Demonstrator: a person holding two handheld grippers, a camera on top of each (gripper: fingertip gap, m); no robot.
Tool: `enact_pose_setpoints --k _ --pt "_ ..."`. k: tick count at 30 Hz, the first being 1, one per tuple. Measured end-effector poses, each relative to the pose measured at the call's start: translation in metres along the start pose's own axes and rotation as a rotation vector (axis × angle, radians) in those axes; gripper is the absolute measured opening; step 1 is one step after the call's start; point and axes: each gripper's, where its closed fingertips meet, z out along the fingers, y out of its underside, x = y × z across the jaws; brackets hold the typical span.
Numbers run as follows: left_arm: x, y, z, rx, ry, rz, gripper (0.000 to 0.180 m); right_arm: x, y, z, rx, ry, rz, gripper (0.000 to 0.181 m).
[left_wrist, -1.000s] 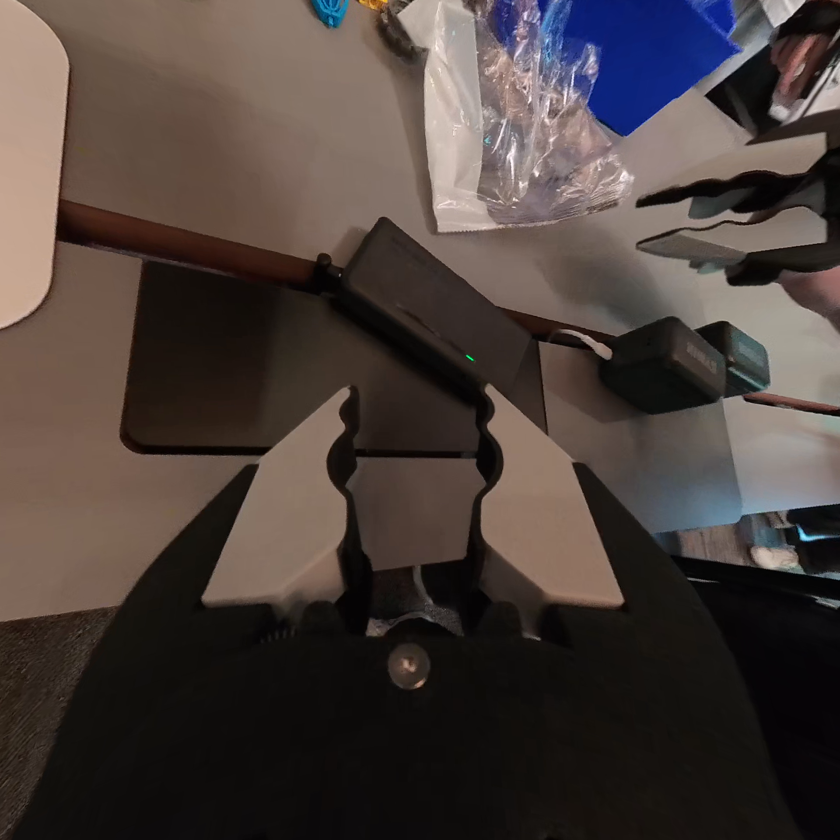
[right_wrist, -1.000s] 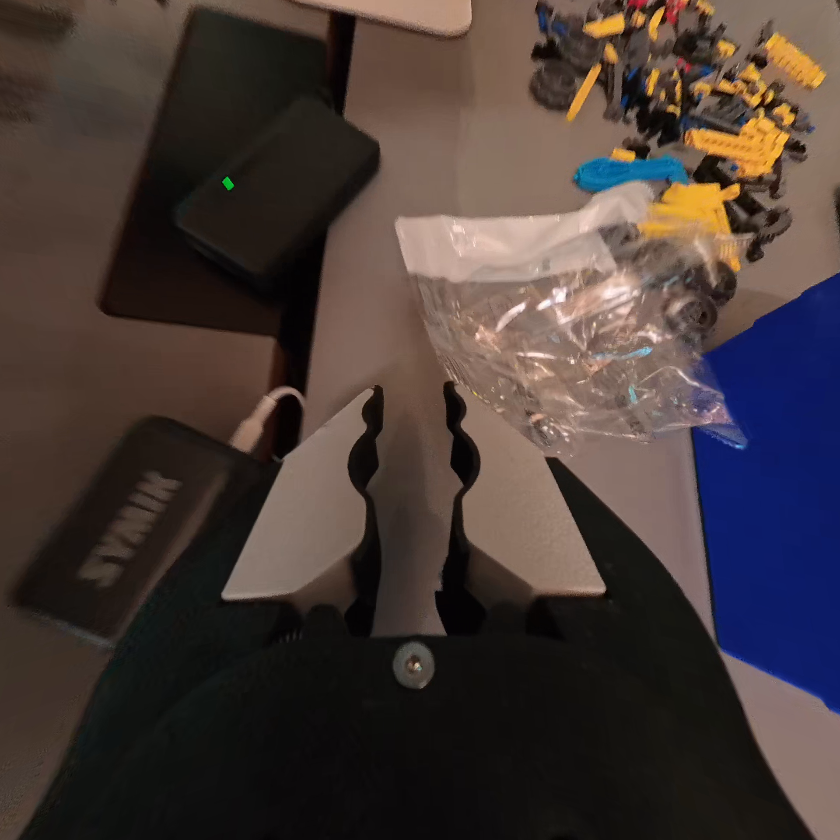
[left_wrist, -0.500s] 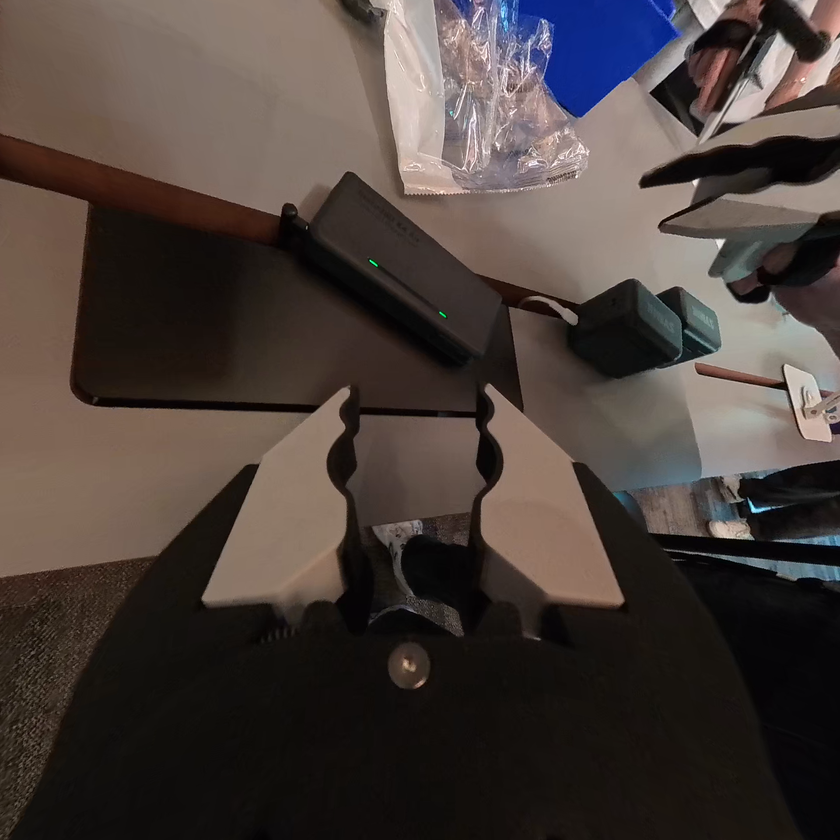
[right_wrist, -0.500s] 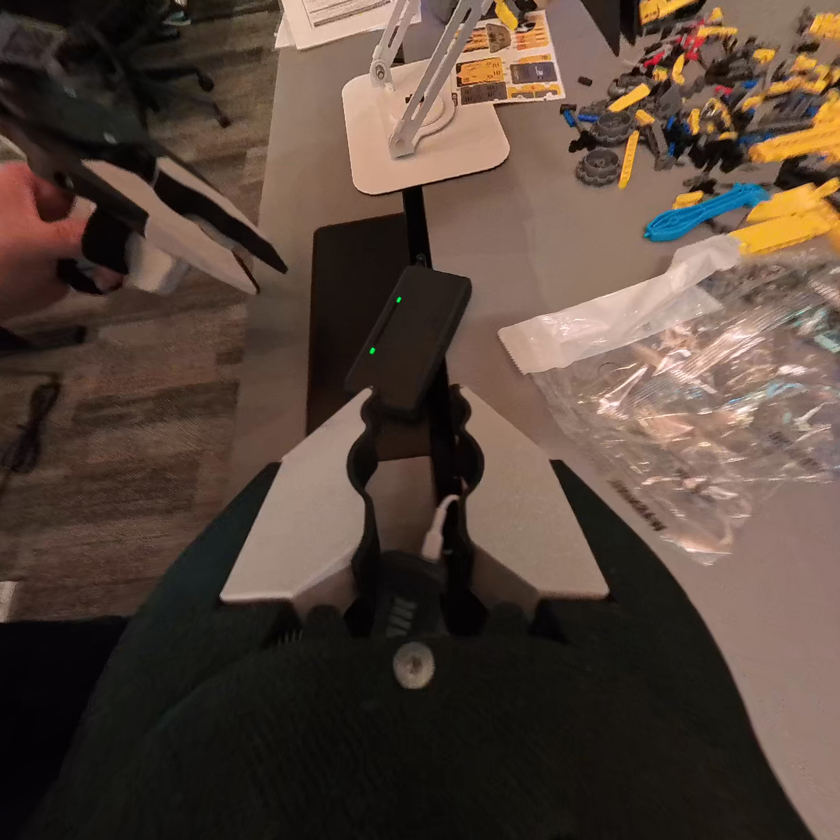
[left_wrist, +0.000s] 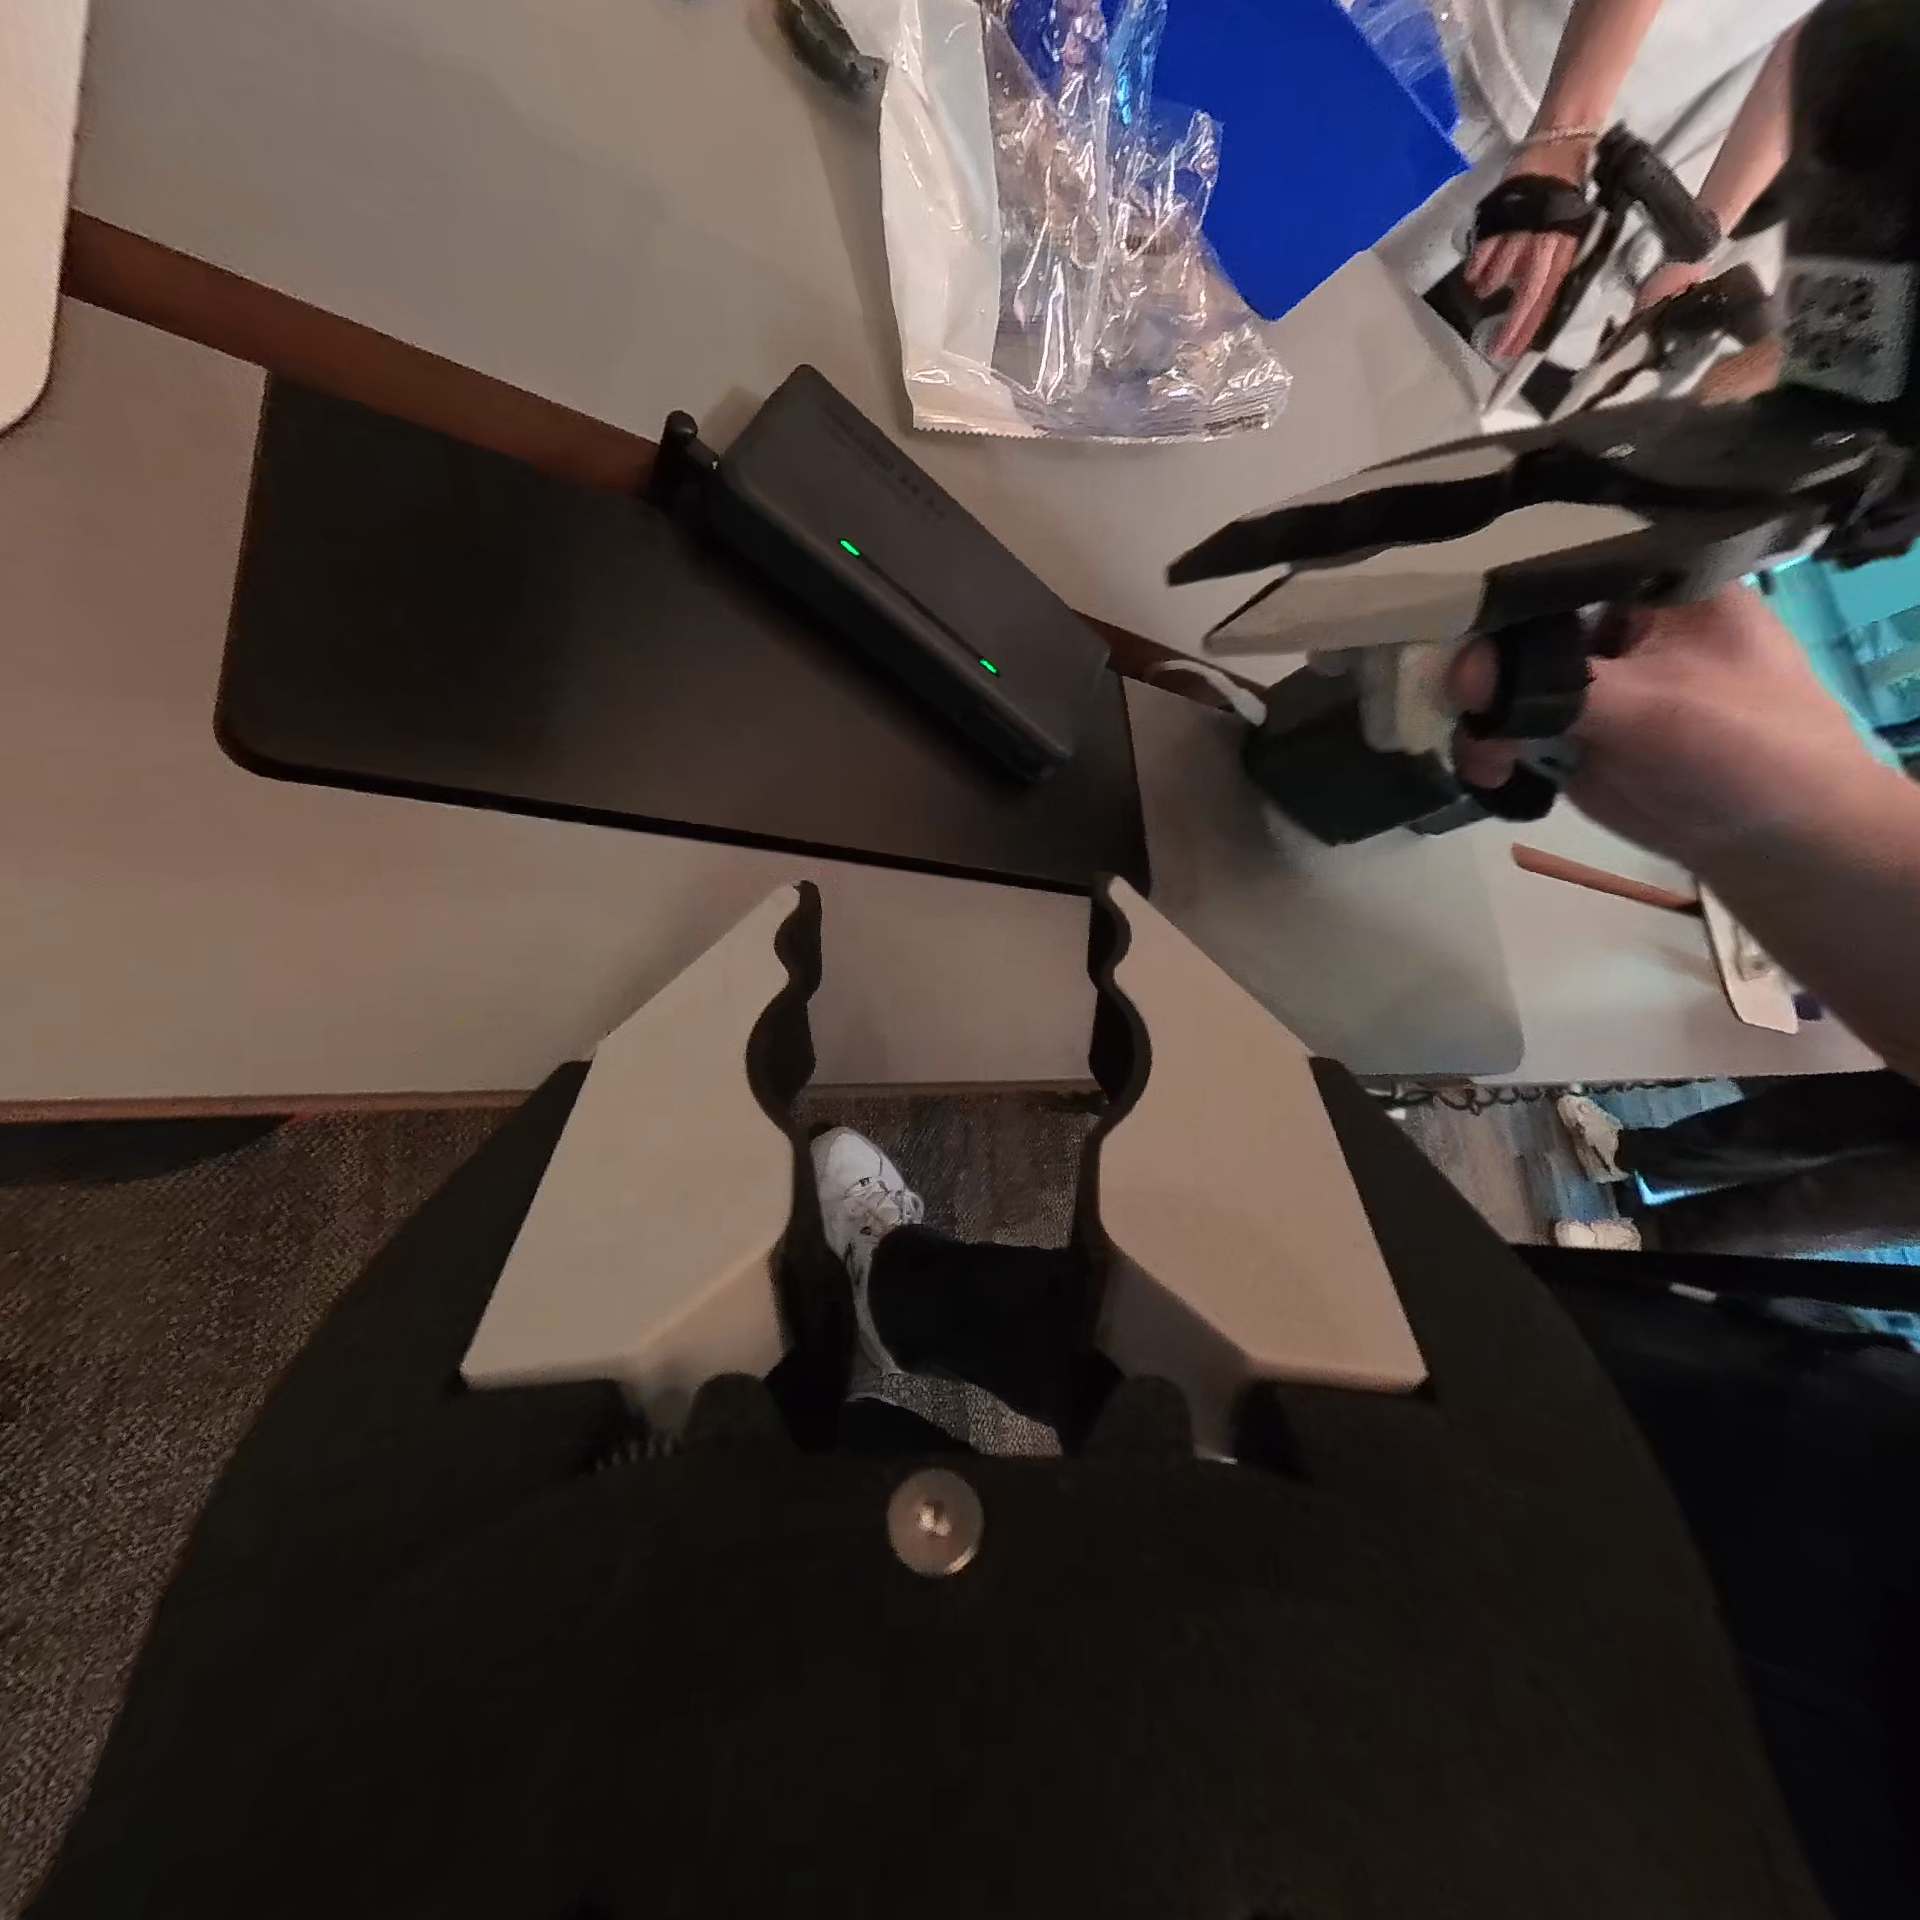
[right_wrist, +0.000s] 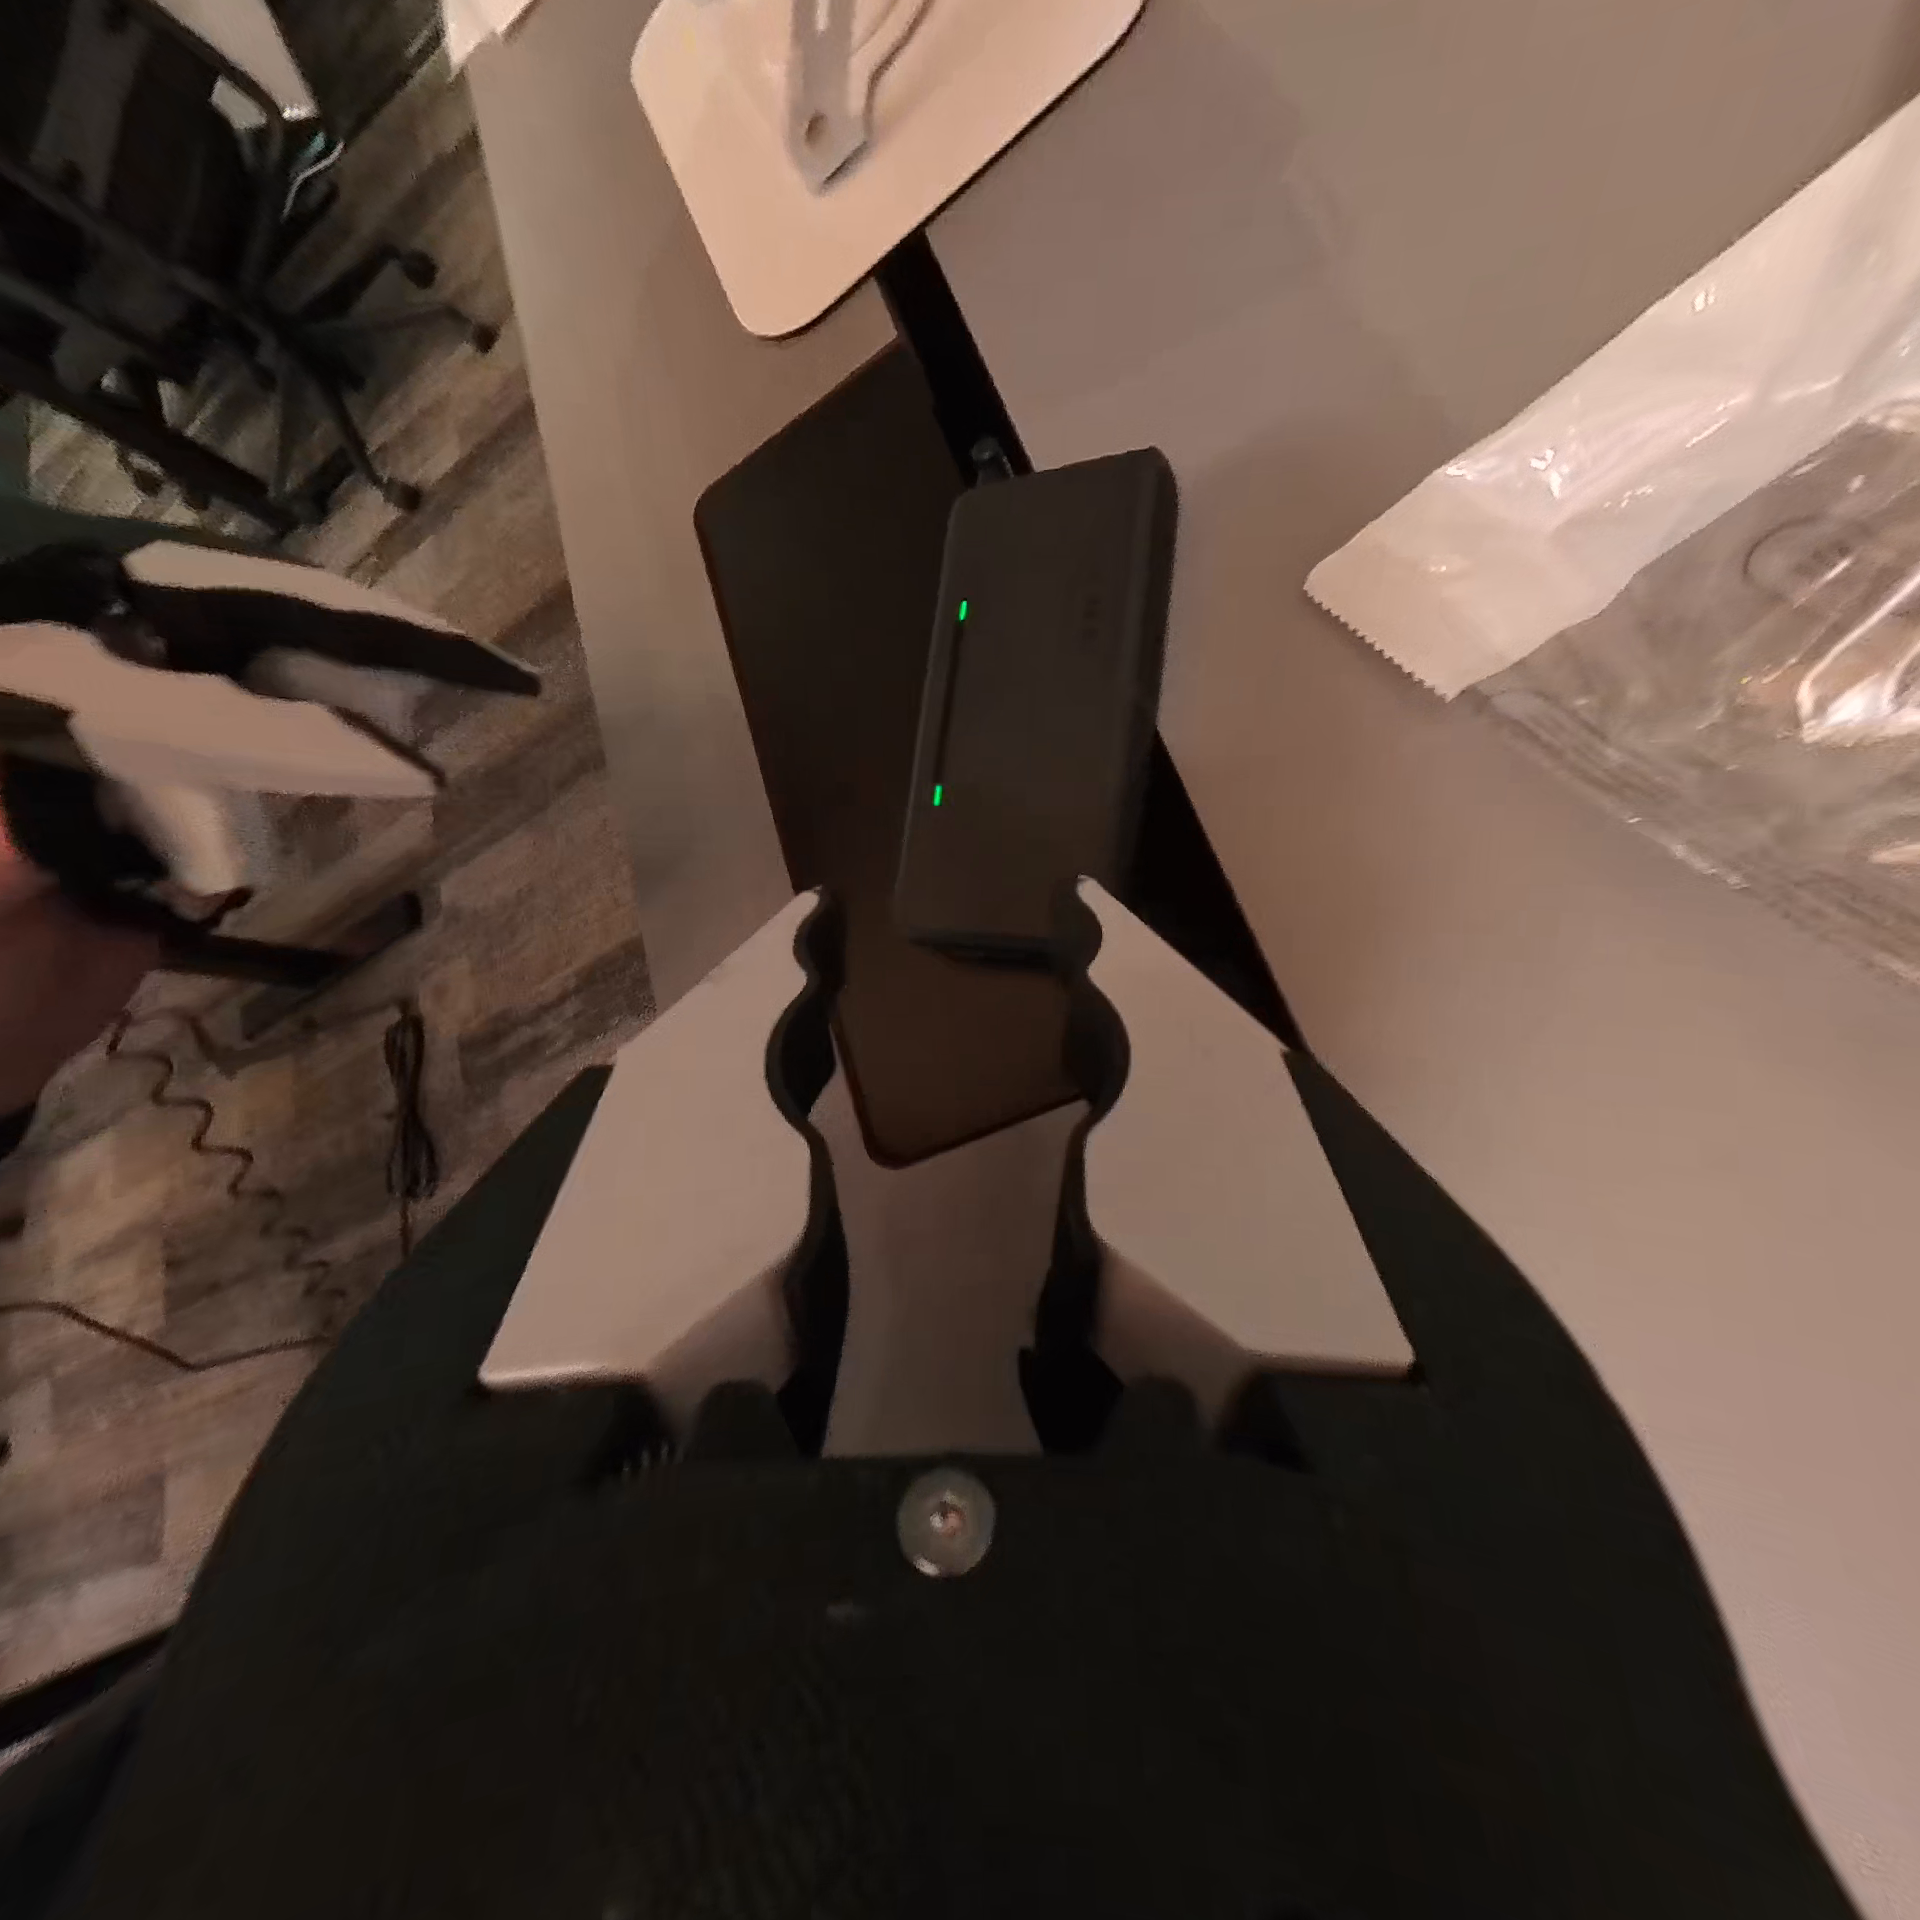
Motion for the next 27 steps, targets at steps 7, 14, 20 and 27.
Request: enact_pose_setpoints --k 7,14,20,27 --pt "0.034 0.004 -0.04 -0.018 0.015 0.02 0.05 -0.003 0.01 0.032 0.054 0.16 -0.055 0.069" --pt "0.063 0.027 -0.096 -0.074 -0.027 0.011 0.05 0.007 0.014 0.036 0.091 0.24 -0.062 0.064" --pt "0.084 0.016 -0.158 -0.016 -0.113 -0.021 0.05 -0.061 0.023 0.002 0.107 0.1 -0.16 0.062" --pt "0.118 -0.044 -0.26 0.302 -0.365 0.114 0.055 -0.166 0.03 -0.026 0.178 -0.132 -0.591 0.063"
